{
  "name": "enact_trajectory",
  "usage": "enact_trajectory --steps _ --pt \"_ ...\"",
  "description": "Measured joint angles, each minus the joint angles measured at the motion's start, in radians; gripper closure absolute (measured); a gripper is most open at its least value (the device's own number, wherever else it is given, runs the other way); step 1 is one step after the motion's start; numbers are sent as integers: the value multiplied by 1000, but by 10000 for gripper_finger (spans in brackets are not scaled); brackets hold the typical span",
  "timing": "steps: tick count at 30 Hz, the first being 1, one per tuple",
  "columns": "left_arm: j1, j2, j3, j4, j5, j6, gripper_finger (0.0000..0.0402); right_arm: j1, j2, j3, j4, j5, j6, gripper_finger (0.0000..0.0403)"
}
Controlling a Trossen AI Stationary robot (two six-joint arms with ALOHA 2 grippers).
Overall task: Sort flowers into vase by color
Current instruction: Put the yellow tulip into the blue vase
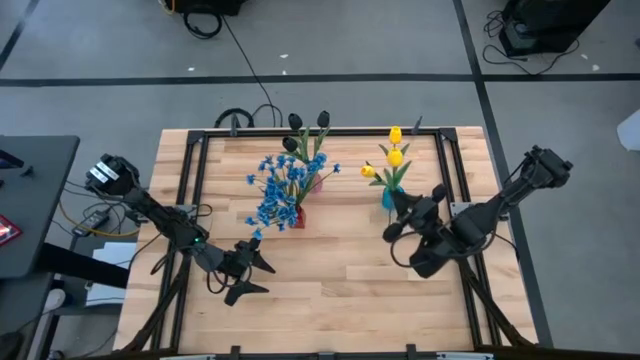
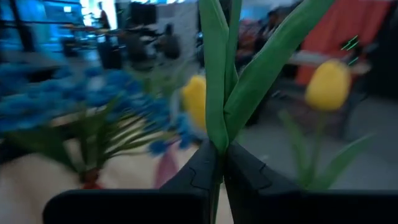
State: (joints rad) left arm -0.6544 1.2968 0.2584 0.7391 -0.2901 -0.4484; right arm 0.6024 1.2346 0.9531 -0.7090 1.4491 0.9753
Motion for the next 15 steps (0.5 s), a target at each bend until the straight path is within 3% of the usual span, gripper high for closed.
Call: enact_trajectory --steps 6,15 --pt "0 0 0 -1 0 -2 120 -83 7 0 -1 113 -123 367" --pt "0 0 0 -4 -3 10 120 -183 7 -62 -3 121 -107 367"
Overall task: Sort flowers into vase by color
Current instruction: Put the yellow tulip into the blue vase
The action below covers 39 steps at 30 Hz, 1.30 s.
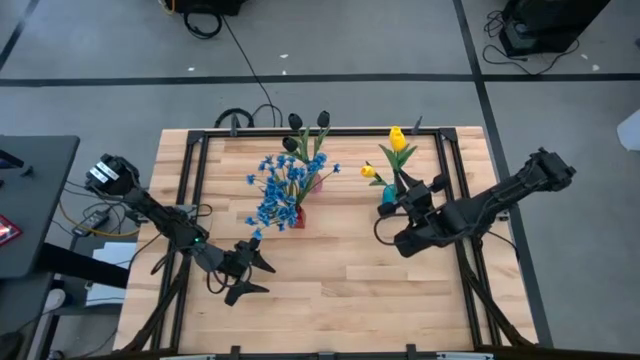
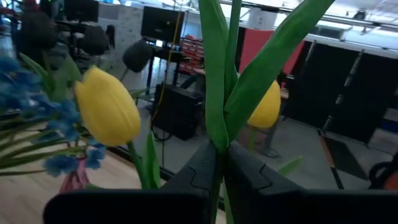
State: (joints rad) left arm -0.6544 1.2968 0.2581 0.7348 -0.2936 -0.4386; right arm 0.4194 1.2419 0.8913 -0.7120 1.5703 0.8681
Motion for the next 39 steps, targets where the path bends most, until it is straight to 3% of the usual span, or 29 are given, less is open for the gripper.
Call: enact_trajectory --steps 27,35,39 --pt "0 0 0 -9 -2 -6 120 -111 -1 -49 49 0 26 367" --pt "0 0 0 -14 -3 16 120 -140 -2 11 67 3 -100 368" --pt "0 0 0 -16 -3 16 120 -150 -2 11 68 0 -87 367"
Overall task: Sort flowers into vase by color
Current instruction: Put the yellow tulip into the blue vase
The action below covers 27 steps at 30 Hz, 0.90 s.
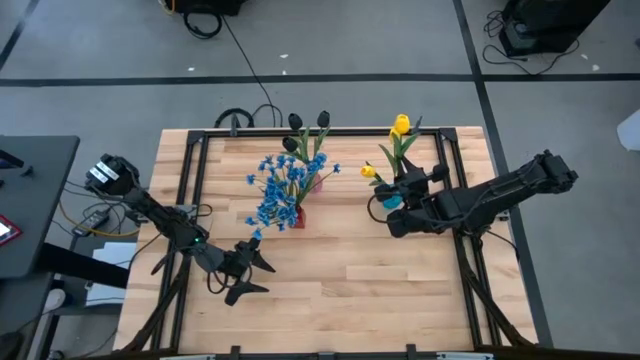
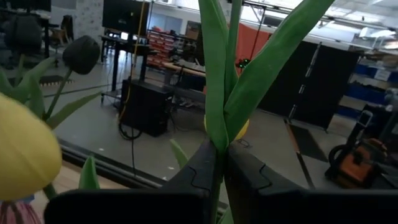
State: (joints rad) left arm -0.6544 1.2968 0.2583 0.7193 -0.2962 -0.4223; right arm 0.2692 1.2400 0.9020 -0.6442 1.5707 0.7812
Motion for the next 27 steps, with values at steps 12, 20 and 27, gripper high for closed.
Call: enact_trajectory --steps 12,20,27 --pt "0 0 0 -4 0 0 120 -6 2 -138 25 0 237 369" --pt "0 0 0 -7 0 -1 120 -6 2 -302 237 0 245 369" --pt "0 0 0 -7 0 -1 120 5 2 -418 388 -2 234 368"
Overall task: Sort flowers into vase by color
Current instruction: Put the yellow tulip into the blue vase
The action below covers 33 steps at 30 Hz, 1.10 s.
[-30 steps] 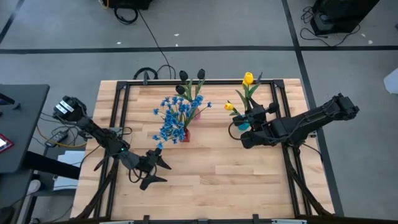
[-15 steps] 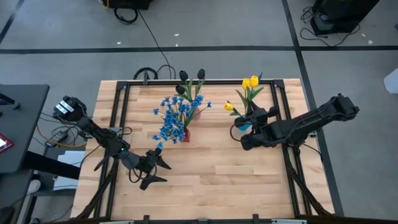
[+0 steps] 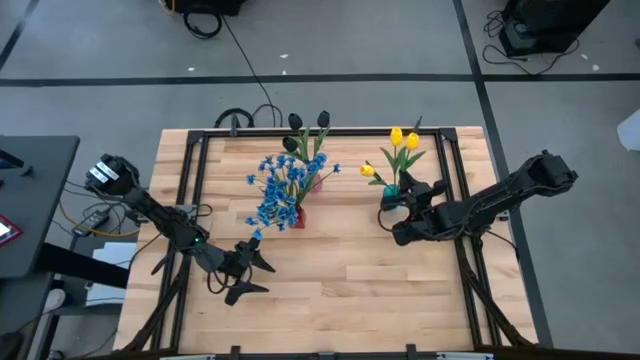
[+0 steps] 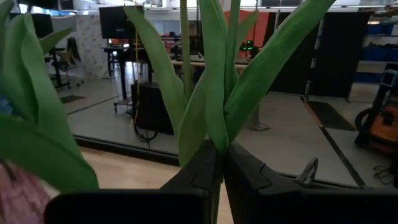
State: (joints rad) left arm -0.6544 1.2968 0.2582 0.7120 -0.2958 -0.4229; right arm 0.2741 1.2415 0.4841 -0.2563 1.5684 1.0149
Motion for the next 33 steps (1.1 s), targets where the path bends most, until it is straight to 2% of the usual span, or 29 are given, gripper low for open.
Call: enact_trajectory --steps 4,8,19,24,28,33 --pt "0 0 0 0 -1 0 120 8 0 -15 16 -24 -10 360" --pt "0 0 0 0 -6 0 120 4 0 -16 45 -115 -87 341" --pt "0 -4 0 2 7 -5 120 6 -30 13 87 -179 -231 249" --pt "0 -29 0 -2 11 -7 120 6 -107 40 79 -272 -316 224" --pt "0 -70 0 -14 20 -7 120 6 -213 41 60 -386 -370 222" --pt "0 -131 0 -87 12 -15 120 -3 -346 42 -16 -469 -405 221"
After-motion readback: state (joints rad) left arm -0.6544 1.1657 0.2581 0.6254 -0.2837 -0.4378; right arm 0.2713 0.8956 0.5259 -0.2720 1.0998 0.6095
